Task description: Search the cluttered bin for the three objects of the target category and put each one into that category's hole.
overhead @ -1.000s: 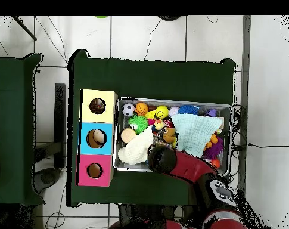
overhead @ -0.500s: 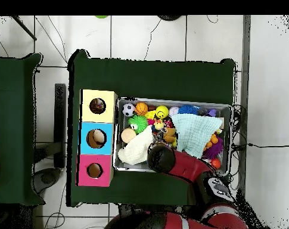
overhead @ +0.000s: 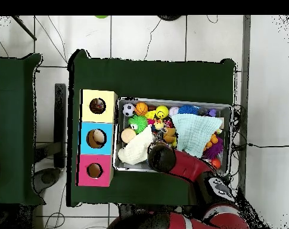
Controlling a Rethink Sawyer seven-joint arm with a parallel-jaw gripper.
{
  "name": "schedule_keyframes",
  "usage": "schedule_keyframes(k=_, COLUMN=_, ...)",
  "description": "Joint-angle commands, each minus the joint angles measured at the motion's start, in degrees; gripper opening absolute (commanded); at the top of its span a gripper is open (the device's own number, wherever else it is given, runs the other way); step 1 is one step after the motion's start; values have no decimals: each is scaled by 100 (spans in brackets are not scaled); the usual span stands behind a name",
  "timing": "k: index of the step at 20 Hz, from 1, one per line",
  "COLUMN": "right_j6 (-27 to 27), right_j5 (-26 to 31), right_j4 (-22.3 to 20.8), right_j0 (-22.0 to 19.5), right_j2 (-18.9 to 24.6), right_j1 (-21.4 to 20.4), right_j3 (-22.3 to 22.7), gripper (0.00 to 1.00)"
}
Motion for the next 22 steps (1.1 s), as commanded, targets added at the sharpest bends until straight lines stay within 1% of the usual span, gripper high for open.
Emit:
schedule_keyframes(k=1, right_j6=717, right_j5=-405, right_j4=-14, right_j0=-206, right_j2=771, right_j1=14, right_j3=-317, gripper=0)
schedule_keyframes(k=5, right_j6=731, right_j5=-216, right_j4=66, right_j0=-119, right_j2=726, right_j1=-58, right_j3=-452, gripper=0)
schedule_keyframes(k=9, right_j6=765, right_j5=-127, right_j4=131, right_j0=-92, right_j2=742, right_j1=-115, right_j3=-497, gripper=0)
schedule_keyframes(k=13, right_j6=833, right_j5=-85, right_j4=209, right_j0=-71, right_j2=773, right_j1=-284, right_j3=-489, gripper=0)
schedule_keyframes(k=21, right_j6=903, right_j5=495, right_j4=358, right_j0=146, right_j2=699, right_j1=-977, right_j3=-448, gripper=0)
schedule_keyframes(k=22, right_j6=931, right_j5=647, right_j4=398, right_j0=196, right_j2=669, right_j1=-1083, right_j3=-450, gripper=0)
